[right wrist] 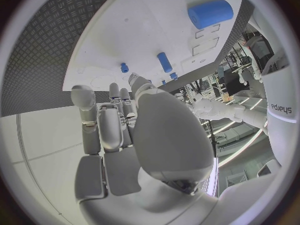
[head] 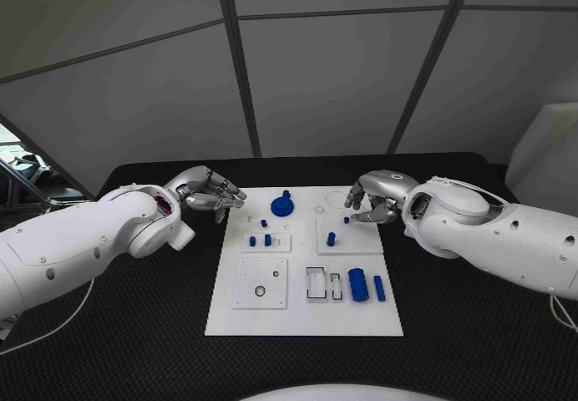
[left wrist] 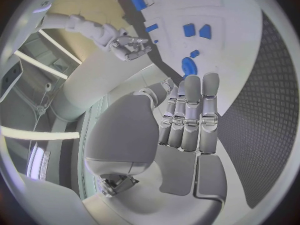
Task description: Assemble the parts on the task board
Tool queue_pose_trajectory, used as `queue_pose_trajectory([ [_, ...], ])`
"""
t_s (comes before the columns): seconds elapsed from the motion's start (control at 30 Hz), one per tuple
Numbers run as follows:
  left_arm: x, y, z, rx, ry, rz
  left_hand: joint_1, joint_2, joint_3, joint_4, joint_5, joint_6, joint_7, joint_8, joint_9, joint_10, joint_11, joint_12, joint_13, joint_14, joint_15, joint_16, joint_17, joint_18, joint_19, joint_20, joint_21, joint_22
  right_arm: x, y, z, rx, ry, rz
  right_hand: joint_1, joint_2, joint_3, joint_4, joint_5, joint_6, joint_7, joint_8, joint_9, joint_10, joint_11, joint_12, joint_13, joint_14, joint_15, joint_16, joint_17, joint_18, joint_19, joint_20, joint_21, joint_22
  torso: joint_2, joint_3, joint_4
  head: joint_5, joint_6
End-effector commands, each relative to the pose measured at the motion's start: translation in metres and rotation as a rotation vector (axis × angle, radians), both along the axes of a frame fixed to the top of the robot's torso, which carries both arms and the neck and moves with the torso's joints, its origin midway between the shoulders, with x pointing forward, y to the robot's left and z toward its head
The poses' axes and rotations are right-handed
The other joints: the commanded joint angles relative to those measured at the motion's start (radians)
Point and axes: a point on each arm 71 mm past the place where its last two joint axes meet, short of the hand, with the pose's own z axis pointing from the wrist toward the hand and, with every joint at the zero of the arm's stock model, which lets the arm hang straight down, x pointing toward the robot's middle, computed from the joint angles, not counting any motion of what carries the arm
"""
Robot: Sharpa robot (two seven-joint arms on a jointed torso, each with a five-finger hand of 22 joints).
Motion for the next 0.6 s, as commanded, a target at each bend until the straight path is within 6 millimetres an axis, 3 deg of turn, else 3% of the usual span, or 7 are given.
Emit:
queue_pose_trajectory([
  [0.03, -0.004, -0.005, 0.01, -0.336, 0.017, 0.026, -0.001, 0.013, -0.012, 0.001, -0.002, -0.007, 0.002, -0.001, -0.002, -0.011, 0.002, 0.009, 0.003, -0.013, -0.001, -0.01, -0.01, 0.011, -0.01, 0.002, -0.026, -0.017, -0.001, 0.003, -0.002, -0.087, -0.052, 0.004, 0.0, -0.012, 0.01, 0.001, -0.005, -0.004, 0.011, -0.011, -0.001, -0.004, 0.006, -0.01, -0.014, 0.044, 0.013, 0.008, 0.007, 0.009, -0.002, 0.01, 0.001, -0.001, 0.003, 0.0009, -0.0048, 0.006, 0.002],
  [0.33, -0.011, -0.01, 0.014, -0.444, 0.028, 0.019, 0.004, 0.018, -0.02, -0.002, -0.001, -0.008, 0.002, 0.0, -0.002, -0.017, 0.002, 0.019, 0.006, -0.023, 0.0, -0.016, -0.02, 0.011, -0.013, 0.003, -0.04, -0.028, -0.001, 0.011, -0.008, -0.098, -0.052, 0.015, 0.002, -0.013, 0.034, -0.008, -0.007, -0.001, 0.014, -0.018, 0.001, -0.013, 0.011, -0.027, -0.044, 0.044, 0.017, 0.014, 0.013, 0.009, -0.002, 0.015, 0.004, 0.003, 0.002, 0.0015, -0.0018, 0.004, -0.002],
  [0.6, -0.012, -0.009, 0.014, -0.458, 0.024, 0.019, 0.006, 0.019, -0.023, -0.004, -0.001, -0.011, 0.004, 0.0, -0.002, -0.021, 0.003, 0.021, 0.007, -0.026, 0.001, -0.018, -0.023, 0.011, -0.014, 0.004, -0.045, -0.031, 0.0, 0.016, -0.016, -0.108, -0.032, 0.022, 0.02, -0.001, 0.101, -0.031, -0.031, 0.022, 0.008, -0.02, 0.003, 0.015, 0.005, -0.029, -0.078, 0.043, 0.012, 0.017, 0.013, 0.007, 0.007, 0.012, 0.023, 0.027, 0.003, 0.0016, -0.0026, 0.004, -0.005],
])
